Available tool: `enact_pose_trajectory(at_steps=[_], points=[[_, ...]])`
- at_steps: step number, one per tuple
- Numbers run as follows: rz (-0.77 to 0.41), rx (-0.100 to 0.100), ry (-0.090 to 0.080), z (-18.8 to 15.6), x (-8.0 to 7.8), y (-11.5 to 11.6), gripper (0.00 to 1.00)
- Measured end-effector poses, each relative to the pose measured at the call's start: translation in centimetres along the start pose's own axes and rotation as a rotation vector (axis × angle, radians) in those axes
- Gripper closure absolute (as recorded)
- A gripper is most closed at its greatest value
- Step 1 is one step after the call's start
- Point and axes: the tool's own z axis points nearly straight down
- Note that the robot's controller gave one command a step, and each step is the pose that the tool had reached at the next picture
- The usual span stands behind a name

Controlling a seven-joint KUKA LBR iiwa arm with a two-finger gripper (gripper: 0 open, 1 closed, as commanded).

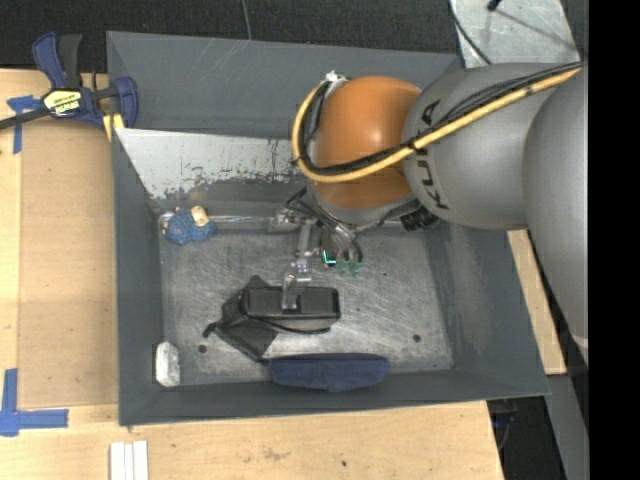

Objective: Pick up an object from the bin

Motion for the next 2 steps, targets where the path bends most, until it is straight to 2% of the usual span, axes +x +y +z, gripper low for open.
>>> enact_pose_trajectory(at_steps=[1, 2], points=[[0.008, -0.003, -0.017, 0.3, 0.2, -0.1, 0.00], [-0.260, 0.004, 0.000, -2.0, 7.7, -7.7, 0.00]])
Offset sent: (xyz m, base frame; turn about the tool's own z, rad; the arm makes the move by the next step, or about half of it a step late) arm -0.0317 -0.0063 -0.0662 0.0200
